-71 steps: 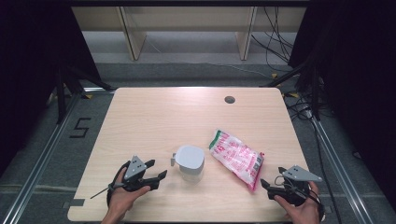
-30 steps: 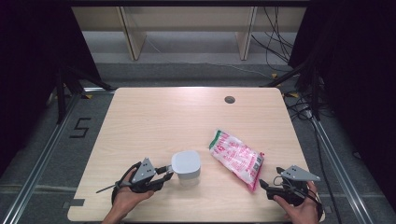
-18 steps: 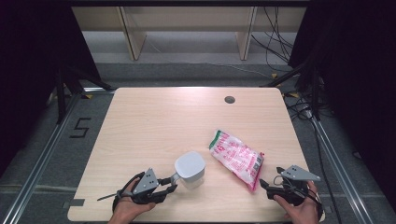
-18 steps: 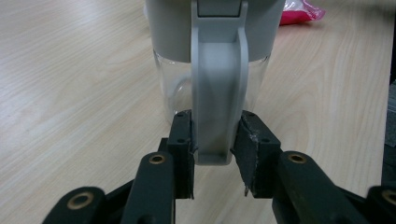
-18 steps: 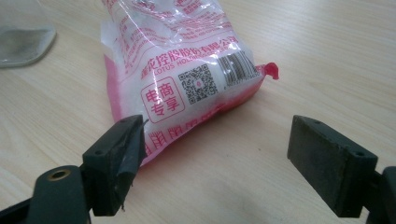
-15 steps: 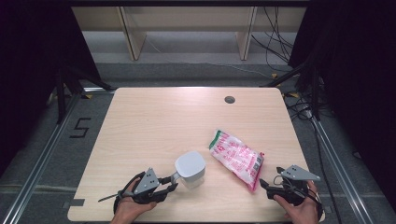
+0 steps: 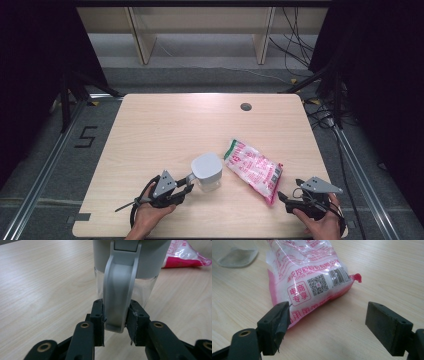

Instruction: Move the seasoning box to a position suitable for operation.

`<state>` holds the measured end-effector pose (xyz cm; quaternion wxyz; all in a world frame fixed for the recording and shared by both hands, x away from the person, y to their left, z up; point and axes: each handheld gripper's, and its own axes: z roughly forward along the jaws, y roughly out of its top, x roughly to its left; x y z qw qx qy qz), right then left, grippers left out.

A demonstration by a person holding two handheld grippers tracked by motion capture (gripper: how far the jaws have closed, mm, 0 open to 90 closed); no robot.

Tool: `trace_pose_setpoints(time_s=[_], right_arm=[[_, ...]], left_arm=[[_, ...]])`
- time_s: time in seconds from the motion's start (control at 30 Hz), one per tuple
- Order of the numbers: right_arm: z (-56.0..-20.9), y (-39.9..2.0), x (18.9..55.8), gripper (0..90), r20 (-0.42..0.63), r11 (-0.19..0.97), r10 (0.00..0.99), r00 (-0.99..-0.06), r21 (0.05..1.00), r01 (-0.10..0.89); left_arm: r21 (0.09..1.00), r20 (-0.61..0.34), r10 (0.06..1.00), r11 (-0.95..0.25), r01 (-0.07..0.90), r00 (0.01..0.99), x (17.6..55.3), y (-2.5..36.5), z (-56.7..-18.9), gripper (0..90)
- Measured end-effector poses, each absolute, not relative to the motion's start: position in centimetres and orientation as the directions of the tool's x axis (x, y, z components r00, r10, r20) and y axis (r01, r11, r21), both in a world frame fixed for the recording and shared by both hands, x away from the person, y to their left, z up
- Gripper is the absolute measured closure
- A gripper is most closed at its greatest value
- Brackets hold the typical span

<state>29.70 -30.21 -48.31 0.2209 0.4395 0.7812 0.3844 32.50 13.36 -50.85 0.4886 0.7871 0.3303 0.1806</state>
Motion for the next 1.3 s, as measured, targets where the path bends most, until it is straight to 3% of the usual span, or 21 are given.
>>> trace_pose_setpoints(time_s=[0.33,0.57,0.97,1.13,1.2,1.3], right_arm=[[-48.4,-30.2,29.8,21.0,0.01,0.317,0.849,-0.529,0.791,0.523],[-48.4,-30.2,29.8,21.1,0.004,0.323,0.848,-0.53,0.789,0.523],[-48.5,-30.1,29.8,21.2,0.015,0.313,0.85,-0.526,0.79,0.528],[-48.4,-30.1,29.8,21.2,0.011,0.319,0.849,-0.529,0.786,0.529],[-48.4,-30.1,29.8,21.2,0.017,0.313,0.849,-0.529,0.79,0.527],[-48.5,-30.0,29.8,21.2,0.016,0.31,0.857,-0.515,0.782,0.54]], left_arm=[[0.886,-0.032,0.73,-0.296,0.358,0.683,34.9,13.4,-50.8,68.5],[0.883,0.0,0.691,-0.339,0.324,0.723,35.8,13.6,-50.7,68.5],[0.882,-0.031,0.612,-0.355,0.31,0.79,36.4,13.7,-50.7,68.7],[0.876,-0.02,0.605,-0.372,0.305,0.796,37.0,13.7,-50.6,68.2],[0.867,-0.024,0.592,-0.389,0.311,0.806,37.4,14.0,-50.7,63.1],[0.861,-0.008,0.62,-0.395,0.32,0.785,38.3,14.7,-51.4,65.5]])
